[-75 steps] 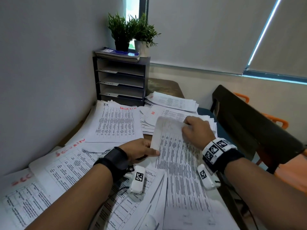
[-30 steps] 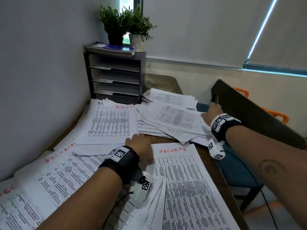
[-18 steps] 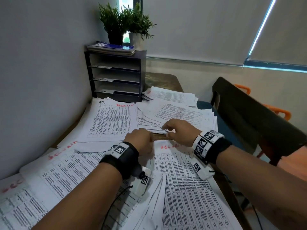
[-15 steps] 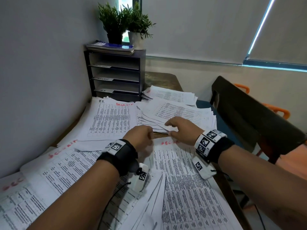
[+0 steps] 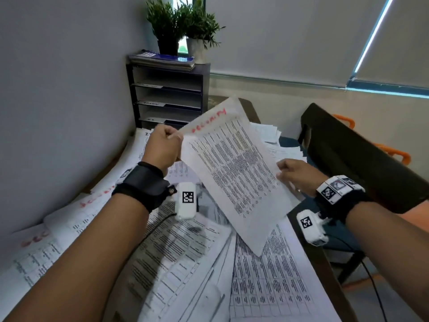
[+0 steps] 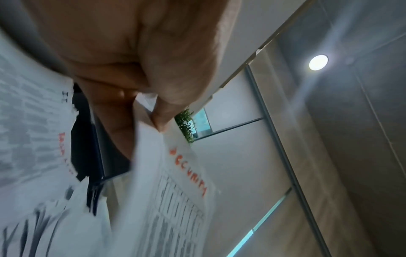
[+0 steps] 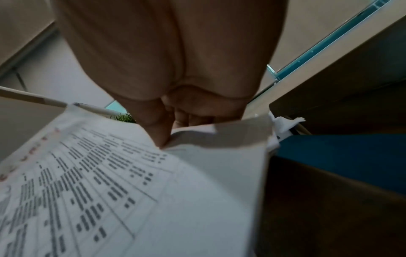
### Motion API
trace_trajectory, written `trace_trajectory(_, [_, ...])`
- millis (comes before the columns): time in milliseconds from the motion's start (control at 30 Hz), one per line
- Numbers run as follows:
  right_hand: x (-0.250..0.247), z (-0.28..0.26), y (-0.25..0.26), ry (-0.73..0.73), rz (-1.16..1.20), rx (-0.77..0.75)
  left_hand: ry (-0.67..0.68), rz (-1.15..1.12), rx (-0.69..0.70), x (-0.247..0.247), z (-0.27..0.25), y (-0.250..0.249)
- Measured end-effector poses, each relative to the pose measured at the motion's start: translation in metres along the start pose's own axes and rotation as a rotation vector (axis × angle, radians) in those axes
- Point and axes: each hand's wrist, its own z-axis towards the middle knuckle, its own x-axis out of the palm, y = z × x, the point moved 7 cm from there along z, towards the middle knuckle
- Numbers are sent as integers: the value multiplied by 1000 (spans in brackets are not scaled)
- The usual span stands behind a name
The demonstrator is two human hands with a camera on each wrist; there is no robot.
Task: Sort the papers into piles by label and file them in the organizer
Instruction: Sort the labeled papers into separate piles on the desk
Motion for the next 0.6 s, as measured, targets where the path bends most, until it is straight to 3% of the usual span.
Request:
trace_trajectory(100, [-1,-2,14,-46,87,-55,-18,76,9,-17,8,-2])
trace_trajectory(300, [0,9,65,-185,36,-97,-153,391,206,-63,13,-34])
trace_trajectory(400, [24,11,90,-106,22,-123,-218,490,285,-80,6,-47])
trace_trajectory(533, [79,-2,121,45,-129,-222,-416,900,375,-89,-11,-63])
trace_trajectory(600, [108,-15,130,154,-173,-240,-445,957,410,-84,-17,-73])
